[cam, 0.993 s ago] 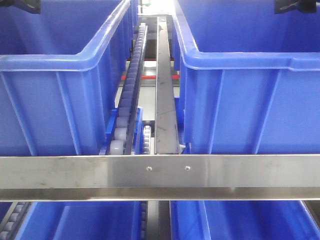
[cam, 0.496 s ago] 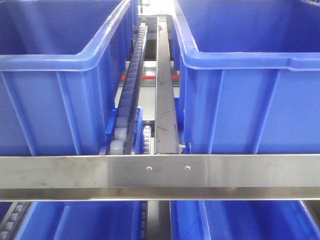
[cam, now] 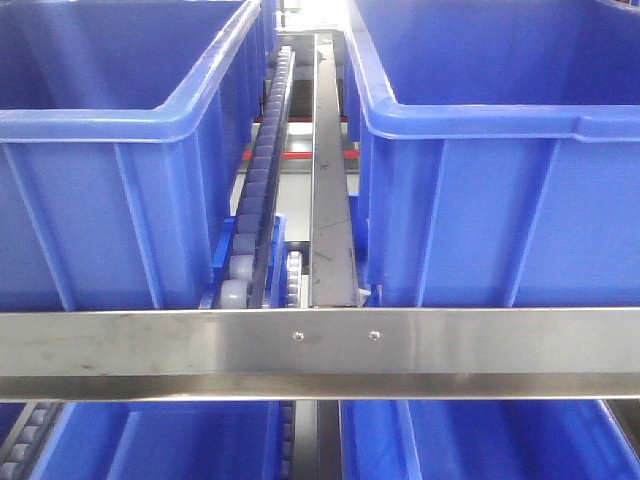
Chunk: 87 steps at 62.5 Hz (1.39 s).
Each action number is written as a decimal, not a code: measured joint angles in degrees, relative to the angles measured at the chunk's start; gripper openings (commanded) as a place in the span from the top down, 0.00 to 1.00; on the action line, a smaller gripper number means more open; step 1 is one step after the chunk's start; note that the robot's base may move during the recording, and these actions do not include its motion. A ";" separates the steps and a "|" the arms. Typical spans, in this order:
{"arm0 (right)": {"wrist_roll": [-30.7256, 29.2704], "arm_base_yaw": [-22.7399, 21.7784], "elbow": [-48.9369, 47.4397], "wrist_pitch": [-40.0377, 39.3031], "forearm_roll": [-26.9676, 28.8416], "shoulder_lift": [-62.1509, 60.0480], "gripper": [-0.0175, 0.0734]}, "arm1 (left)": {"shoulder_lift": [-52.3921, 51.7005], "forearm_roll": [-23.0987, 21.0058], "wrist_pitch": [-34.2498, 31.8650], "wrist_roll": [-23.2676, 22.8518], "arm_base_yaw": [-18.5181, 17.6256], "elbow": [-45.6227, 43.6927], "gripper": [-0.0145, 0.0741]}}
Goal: Pick and sort blue part to right shelf
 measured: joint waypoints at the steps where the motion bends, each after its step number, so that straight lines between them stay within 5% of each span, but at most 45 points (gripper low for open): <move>1: 0.00 0.00 0.72 0.00 -0.17 -0.59 0.75 | -1.14 -0.13 0.08 0.00 0.00 0.90 0.68; 35: -0.22 -0.09 15.57 5.51 -0.79 -31.10 0.75 | -30.94 -0.33 0.47 0.00 0.23 19.13 0.68; 71: -0.34 -0.09 16.01 6.77 -0.82 -33.01 0.75 | -32.69 -0.33 0.47 0.00 0.23 19.39 0.68; 87: -0.34 -0.09 24.52 5.51 -2.85 -38.83 0.75 | -32.69 -0.33 0.47 0.00 0.23 19.39 0.68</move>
